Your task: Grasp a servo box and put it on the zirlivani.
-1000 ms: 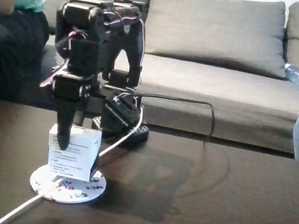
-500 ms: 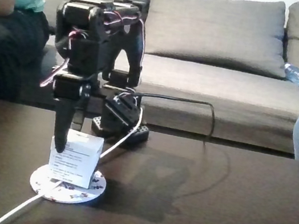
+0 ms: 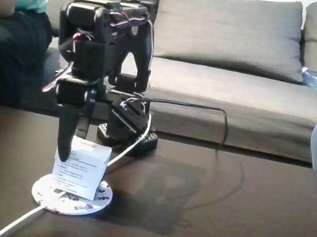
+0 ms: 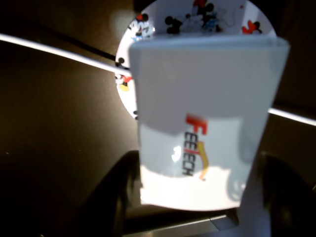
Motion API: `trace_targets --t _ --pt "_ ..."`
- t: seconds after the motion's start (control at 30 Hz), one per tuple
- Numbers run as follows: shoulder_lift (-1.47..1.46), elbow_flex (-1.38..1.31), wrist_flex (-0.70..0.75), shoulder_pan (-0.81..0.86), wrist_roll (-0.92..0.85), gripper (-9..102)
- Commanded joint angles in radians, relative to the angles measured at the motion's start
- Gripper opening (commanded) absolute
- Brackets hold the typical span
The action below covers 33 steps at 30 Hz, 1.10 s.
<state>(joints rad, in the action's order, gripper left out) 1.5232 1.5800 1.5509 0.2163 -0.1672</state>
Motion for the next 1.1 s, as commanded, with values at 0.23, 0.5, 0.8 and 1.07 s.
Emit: trace_targets --t 0.23,0.5,0.8,1.07 --pt "0.067 -0.002 0.011 0.006 -0.003 31" --pt "0.069 -0.054 0.135 0.002 -0.005 31" --pt "0.071 -0.176 0.219 0.0 -0.005 31" --pt "0.084 -0.184 0.219 -0.011 -0.005 30"
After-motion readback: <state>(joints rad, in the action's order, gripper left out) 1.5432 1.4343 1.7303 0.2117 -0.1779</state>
